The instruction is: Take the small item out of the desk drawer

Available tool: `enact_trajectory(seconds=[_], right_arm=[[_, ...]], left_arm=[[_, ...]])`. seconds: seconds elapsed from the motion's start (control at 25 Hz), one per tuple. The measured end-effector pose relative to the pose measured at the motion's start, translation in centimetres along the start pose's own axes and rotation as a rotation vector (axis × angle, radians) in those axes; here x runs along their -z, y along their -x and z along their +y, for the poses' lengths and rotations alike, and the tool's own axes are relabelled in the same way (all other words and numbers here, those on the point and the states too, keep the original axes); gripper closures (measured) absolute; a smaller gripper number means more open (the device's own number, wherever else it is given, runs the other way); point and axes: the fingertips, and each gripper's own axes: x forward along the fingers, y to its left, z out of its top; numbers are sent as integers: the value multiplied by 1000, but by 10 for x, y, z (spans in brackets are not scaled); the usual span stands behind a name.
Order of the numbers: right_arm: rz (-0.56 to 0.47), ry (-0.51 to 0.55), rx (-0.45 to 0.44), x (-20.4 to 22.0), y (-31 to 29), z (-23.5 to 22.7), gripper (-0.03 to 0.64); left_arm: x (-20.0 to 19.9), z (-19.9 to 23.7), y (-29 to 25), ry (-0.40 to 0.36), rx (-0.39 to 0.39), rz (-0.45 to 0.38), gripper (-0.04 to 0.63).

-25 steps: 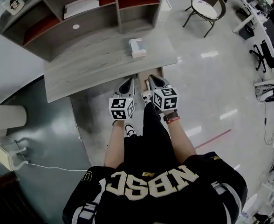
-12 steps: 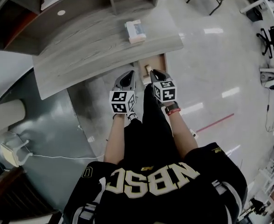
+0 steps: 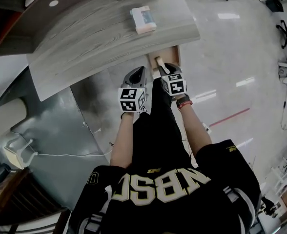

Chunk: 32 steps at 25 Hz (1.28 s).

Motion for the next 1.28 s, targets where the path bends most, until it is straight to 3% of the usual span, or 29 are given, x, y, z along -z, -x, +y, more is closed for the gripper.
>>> enact_trajectory(seconds=[0.76, 1.28], right_arm=[[163, 15, -29, 55, -91, -31, 446], [231, 18, 1, 71, -127, -45, 465]], left_arm=[[50, 26, -42, 48, -26, 83, 580], [69, 36, -48, 52, -54, 115, 580]])
